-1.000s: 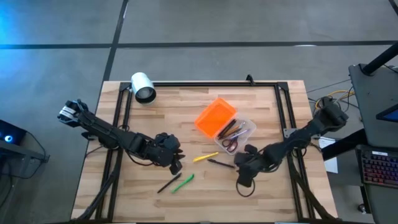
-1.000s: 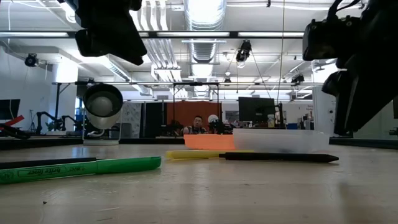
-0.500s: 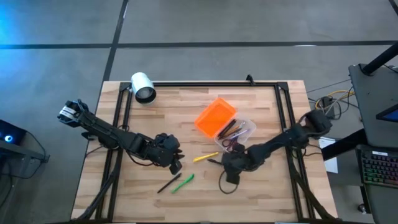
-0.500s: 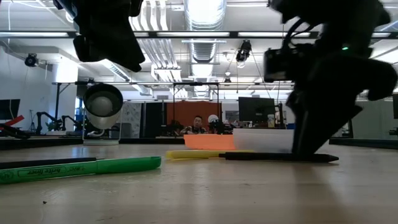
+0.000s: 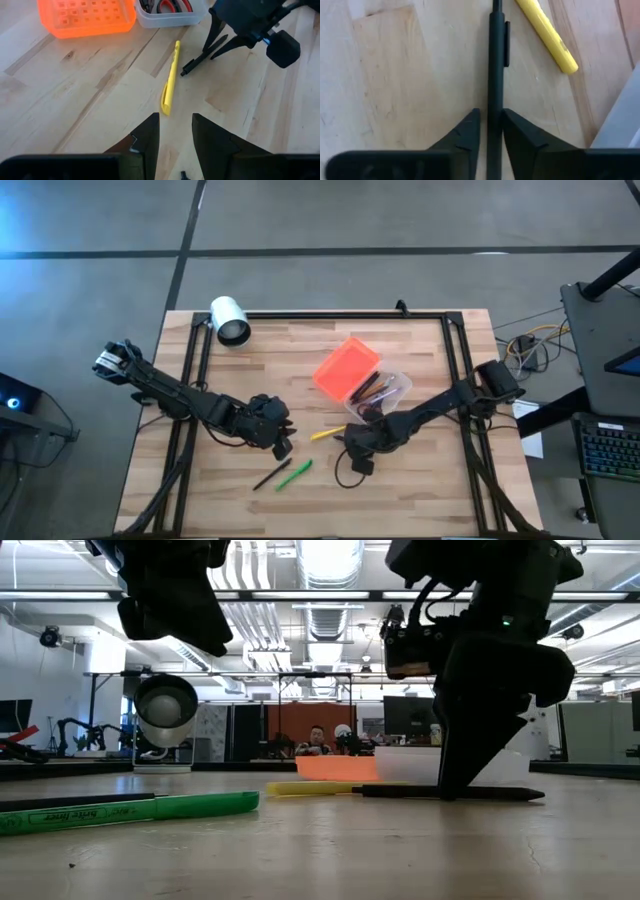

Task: Pick & place school supplies into a supply box
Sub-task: Put the black pen into the orange supply box

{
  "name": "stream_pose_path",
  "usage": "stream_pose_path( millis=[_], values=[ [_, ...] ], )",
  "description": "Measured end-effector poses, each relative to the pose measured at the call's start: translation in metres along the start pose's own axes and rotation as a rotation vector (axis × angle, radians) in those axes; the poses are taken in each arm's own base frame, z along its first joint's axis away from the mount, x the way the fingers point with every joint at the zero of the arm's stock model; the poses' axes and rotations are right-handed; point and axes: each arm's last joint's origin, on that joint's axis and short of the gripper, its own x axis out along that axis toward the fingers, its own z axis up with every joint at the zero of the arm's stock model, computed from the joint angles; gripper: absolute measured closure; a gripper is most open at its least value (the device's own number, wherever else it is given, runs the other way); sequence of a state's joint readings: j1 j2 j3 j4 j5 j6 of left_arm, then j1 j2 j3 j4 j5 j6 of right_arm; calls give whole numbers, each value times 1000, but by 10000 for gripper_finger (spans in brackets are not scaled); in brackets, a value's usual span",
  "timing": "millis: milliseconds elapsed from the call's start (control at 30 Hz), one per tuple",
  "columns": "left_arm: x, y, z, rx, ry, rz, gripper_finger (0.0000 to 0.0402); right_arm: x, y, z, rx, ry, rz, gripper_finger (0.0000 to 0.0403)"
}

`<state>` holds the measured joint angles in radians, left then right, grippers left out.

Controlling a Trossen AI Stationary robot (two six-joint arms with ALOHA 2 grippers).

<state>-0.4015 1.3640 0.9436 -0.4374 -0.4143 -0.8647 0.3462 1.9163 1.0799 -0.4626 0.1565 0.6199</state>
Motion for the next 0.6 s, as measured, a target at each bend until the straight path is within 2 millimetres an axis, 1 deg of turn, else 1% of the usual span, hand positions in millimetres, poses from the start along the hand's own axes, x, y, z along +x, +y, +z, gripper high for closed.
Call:
stream_pose_path(
  millis=[167, 267, 333, 467, 600],
  values=[
    [0, 1, 1, 1, -23, 20, 303, -6, 3, 6, -34, -13, 6, 381],
    [0, 1, 1, 0, -26, 22, 303, -14, 0, 10, -32, -35, 22, 384],
    [0, 1, 1, 0, -26, 22, 303, -23, -5, 17, -7, -76, 42, 384],
    [0, 0, 1, -3, -27, 20, 303, -60, -19, 33, 58, -224, 82, 387],
    [0, 0, 1, -11, -32, 14, 303, -103, -38, 38, 72, -360, 19, 388]
  ],
)
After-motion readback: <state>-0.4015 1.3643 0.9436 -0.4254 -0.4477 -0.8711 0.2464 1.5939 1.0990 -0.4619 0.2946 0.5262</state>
